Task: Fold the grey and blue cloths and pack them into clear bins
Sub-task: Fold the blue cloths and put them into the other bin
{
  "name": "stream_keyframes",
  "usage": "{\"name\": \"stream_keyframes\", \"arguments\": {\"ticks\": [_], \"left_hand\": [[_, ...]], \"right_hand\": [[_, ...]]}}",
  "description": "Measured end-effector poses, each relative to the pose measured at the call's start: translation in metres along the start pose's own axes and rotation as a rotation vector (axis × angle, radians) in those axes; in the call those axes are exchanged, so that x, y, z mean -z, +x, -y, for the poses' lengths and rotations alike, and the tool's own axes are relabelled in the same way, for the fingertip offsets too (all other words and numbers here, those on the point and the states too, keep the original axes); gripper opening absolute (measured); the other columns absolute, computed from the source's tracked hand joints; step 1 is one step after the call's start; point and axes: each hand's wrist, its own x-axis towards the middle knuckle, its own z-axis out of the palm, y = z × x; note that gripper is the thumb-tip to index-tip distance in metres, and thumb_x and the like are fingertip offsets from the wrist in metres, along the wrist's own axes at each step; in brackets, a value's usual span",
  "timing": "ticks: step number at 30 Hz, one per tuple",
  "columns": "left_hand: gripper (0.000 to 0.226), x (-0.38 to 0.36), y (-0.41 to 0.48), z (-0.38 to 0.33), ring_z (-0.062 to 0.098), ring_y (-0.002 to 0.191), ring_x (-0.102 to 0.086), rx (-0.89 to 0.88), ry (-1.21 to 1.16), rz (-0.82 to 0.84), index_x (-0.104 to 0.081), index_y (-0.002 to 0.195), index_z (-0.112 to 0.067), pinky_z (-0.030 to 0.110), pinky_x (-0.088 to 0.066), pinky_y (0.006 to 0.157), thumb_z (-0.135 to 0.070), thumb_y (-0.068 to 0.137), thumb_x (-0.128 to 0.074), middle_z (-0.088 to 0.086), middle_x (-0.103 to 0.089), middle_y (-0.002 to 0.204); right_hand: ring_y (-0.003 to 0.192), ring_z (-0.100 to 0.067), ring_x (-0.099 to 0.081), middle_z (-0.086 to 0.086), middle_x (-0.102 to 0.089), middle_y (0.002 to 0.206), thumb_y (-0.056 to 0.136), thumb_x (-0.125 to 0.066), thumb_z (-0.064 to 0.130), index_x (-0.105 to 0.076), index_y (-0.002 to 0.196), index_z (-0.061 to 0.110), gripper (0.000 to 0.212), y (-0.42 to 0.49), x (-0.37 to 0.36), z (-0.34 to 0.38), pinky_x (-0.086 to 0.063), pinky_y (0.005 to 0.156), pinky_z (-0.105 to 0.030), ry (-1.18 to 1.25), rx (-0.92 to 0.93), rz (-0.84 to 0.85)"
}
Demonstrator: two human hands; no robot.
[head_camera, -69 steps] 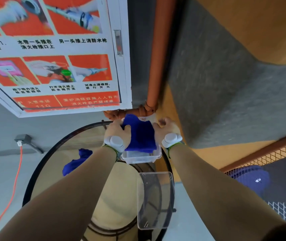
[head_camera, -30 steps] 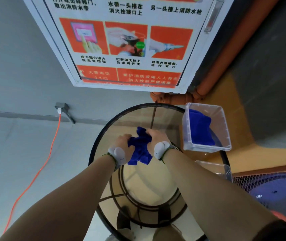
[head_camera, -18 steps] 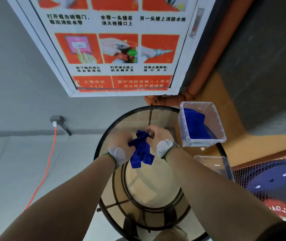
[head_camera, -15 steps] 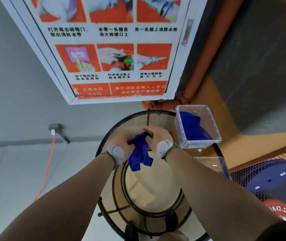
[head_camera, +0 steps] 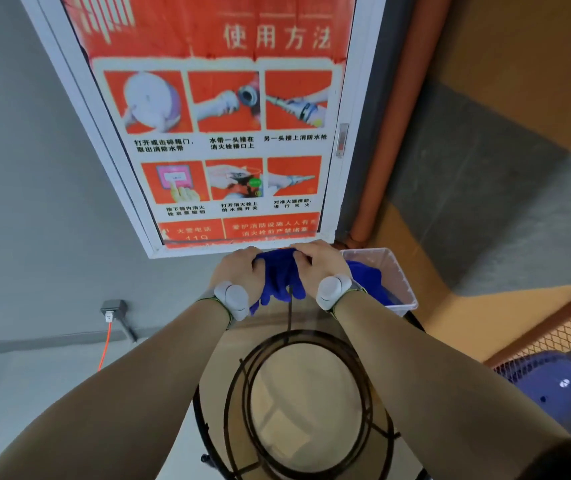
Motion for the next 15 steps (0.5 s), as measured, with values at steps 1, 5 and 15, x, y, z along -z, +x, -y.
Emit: {"name": "stream_keyframes", "arguments": {"ticks": [1, 5, 15], "left_hand": [[0.023, 0.001, 0.000, -0.001, 0.019, 0.075, -0.064, -0.001, -0.008, -0.017, -0.064, 0.104, -0.030, 0.032, -0.048, 0.062, -0.033, 0.102, -0.041, -0.006, -0.069, 0.084], [0.025, 0.009, -0.001, -0.020, 0.025, 0.083, -0.064, -0.003, -0.037, -0.106, -0.068, 0.117, -0.026, 0.030, -0.044, 0.068, -0.028, 0.104, -0.047, 0.000, -0.072, 0.094], [0.022, 0.004, -0.017, -0.044, 0.027, 0.074, -0.058, 0.133, -0.086, -0.156, -0.057, 0.114, -0.016, 0.032, -0.043, 0.059, -0.029, 0.109, -0.039, 0.010, -0.067, 0.091]], "right_hand": [[0.090, -0.018, -0.066, 0.006, -0.072, 0.101, 0.104, -0.043, 0.034, -0.068, 0.107, 0.031, 0.025, 0.001, 0.001, 0.001, -0.059, 0.083, -0.040, 0.013, 0.006, -0.017], [0.089, -0.021, -0.067, 0.005, -0.072, 0.099, 0.108, -0.042, 0.034, -0.061, 0.111, 0.027, 0.021, 0.004, 0.016, 0.005, -0.059, 0.082, -0.043, 0.097, -0.023, 0.020], [0.079, -0.009, -0.062, 0.014, -0.065, 0.083, 0.092, -0.059, 0.062, -0.059, 0.087, 0.033, 0.029, -0.006, 0.044, -0.016, -0.043, 0.065, -0.026, 0.146, -0.030, 0.129]]}}
